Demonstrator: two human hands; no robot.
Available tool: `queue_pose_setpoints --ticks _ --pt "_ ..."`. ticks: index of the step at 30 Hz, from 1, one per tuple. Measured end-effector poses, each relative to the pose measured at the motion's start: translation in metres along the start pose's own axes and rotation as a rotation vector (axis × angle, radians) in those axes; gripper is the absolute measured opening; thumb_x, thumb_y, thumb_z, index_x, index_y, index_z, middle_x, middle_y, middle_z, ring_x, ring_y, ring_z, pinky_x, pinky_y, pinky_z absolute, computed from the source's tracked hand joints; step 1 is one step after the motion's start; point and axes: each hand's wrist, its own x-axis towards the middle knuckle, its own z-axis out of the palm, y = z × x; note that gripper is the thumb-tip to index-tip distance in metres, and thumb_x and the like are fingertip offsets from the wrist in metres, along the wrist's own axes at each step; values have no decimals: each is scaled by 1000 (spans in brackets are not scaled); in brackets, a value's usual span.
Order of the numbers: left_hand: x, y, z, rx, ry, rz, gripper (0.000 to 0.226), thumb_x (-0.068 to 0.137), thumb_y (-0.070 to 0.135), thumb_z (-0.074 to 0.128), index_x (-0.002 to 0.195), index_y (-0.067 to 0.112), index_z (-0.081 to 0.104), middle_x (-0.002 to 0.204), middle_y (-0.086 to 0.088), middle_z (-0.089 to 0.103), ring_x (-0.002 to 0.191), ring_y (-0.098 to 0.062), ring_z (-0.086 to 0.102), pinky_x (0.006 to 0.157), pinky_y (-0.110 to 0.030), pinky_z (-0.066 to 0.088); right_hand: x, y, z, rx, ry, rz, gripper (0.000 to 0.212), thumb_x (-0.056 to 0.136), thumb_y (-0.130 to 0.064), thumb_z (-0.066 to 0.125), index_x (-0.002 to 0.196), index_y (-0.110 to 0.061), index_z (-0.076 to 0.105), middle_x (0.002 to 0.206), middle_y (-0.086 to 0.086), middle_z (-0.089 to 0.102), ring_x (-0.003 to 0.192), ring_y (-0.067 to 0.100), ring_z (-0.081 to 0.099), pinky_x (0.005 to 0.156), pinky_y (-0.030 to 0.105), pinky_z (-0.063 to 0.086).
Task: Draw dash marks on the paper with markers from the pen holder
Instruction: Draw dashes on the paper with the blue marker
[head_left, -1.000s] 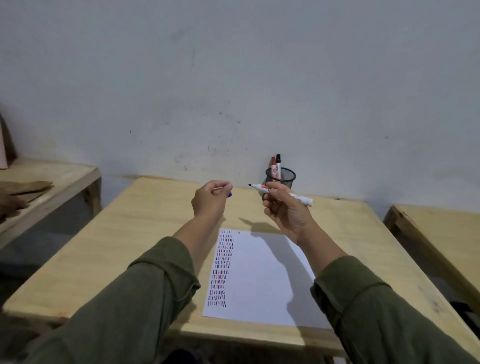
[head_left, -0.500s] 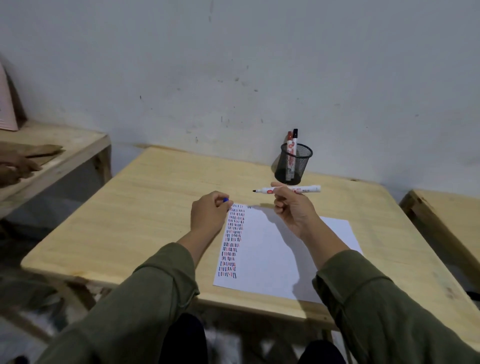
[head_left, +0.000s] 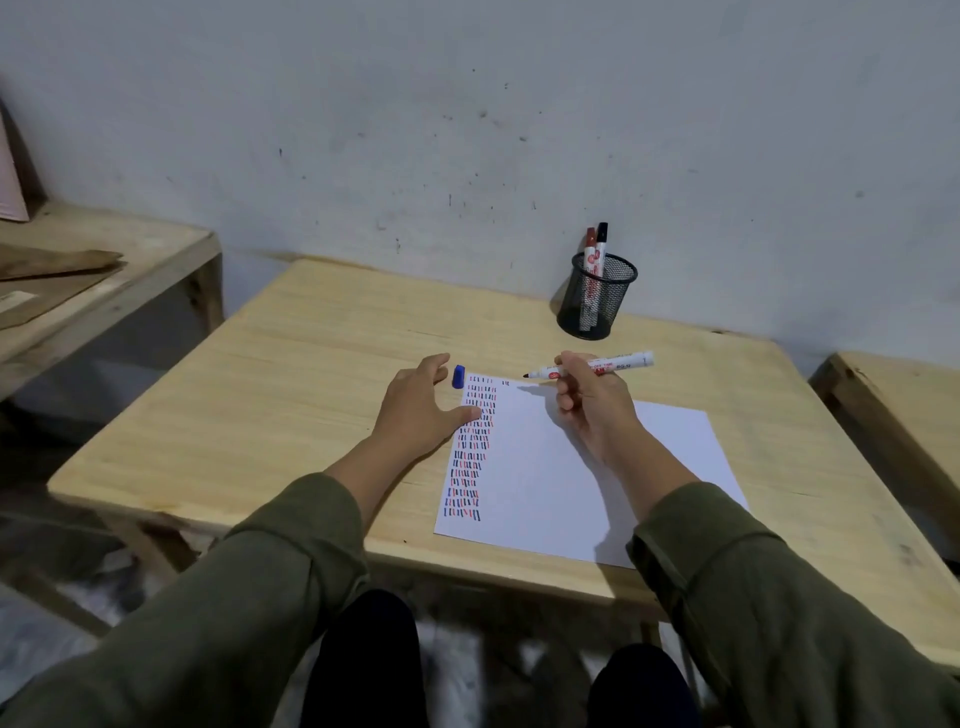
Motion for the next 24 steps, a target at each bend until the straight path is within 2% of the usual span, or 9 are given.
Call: queue_pose_setpoints --ticks 5,9,13,21,24 --pt "2 -2 1 -26 3 6 88 69 38 78 142 22 32 139 -1 52 134 -16 37 102 -27 28 0 1 6 -41 21 -23 13 89 -5 53 77 -5 55 43 -2 48 31 7 38 33 14 29" --pt "2 -3 2 -36 9 11 90 68 38 78 143 22 31 139 -1 52 134 -16 37 97 -23 26 7 2 10 -201 71 -55 10 87 -7 54 79 -5 60 55 4 49 34 6 41 35 16 33" --pt "2 -3 2 -48 12 8 91 68 38 79 143 23 31 139 -1 52 134 -15 37 93 -20 23 11 9 10 -271 109 -92 11 87 -11 55 84 -3 63 57 5 52 36 3 45 39 15 37" --pt "2 -2 2 -46 16 9 91 68 36 79 144 22 31 139 -2 52 133 -16 39 93 -20 22 13 13 11 -385 81 -121 11 88 -15 57 80 -12 64 58 1 57 47 7 50 44 16 42" --pt "2 -3 2 -49 15 4 91 68 37 79 143 23 31 139 -1 52 133 -16 39 93 -20 22 11 12 11 -353 56 -116 8 88 -14 58 83 -10 64 58 4 56 45 6 51 43 16 42"
